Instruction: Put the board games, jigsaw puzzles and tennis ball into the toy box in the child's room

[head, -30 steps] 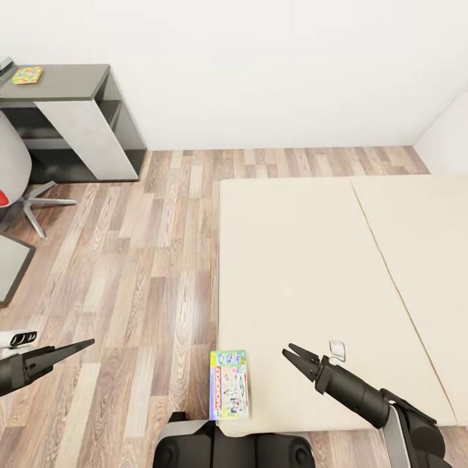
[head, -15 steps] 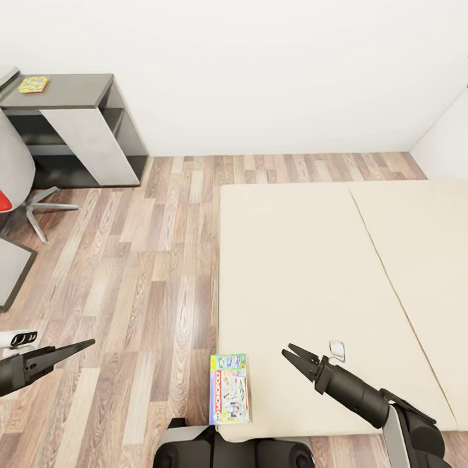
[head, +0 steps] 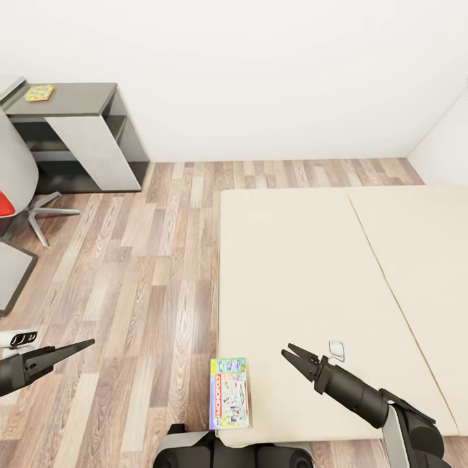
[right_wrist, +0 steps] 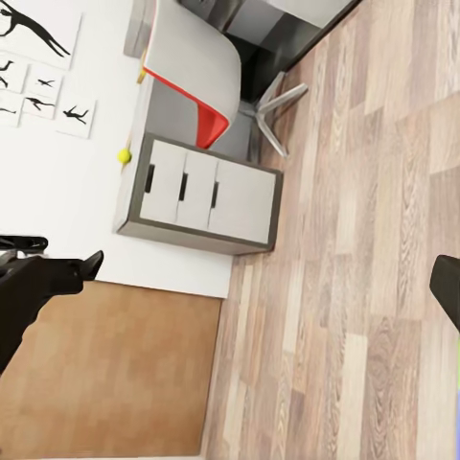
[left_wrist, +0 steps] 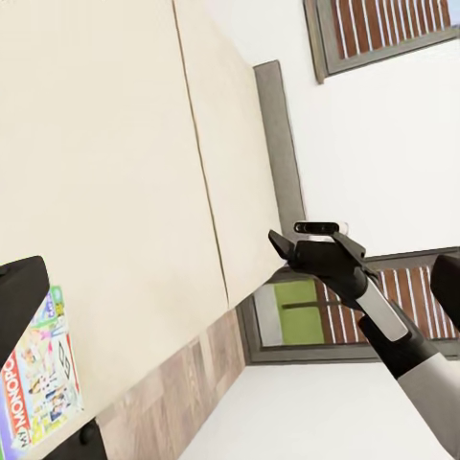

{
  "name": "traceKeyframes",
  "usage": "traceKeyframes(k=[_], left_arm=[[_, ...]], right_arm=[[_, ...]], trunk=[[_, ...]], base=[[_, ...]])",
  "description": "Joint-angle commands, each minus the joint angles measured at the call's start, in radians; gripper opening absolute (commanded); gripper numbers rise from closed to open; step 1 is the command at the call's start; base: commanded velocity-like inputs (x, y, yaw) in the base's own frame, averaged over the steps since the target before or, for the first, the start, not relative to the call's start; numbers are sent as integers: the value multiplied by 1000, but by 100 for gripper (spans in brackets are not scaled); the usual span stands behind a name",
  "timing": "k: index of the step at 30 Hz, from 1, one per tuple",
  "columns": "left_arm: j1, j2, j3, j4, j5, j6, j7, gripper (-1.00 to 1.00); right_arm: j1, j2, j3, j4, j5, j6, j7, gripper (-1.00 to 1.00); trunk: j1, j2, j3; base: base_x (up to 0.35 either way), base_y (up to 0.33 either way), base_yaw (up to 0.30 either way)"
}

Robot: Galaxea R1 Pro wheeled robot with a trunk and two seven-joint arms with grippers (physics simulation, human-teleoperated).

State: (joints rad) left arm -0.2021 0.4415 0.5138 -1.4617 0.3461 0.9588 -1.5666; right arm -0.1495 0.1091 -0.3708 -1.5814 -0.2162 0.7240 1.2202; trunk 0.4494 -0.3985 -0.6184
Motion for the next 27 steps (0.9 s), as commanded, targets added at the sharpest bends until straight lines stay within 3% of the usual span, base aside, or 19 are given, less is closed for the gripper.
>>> traceKeyframes(k=[1,27], left_arm=[[0,1,0,0,-1,11,-4,100],[0,4,1,0,-1,11,-4,100]], right_arm=[[-1,1,-1,0,-2,5,3,100],[-1,1,4,12,-1,-8,1,100]], trunk=[[1,-1,1],[1,-1,44]], base=[[0,0,0],[0,0,0]])
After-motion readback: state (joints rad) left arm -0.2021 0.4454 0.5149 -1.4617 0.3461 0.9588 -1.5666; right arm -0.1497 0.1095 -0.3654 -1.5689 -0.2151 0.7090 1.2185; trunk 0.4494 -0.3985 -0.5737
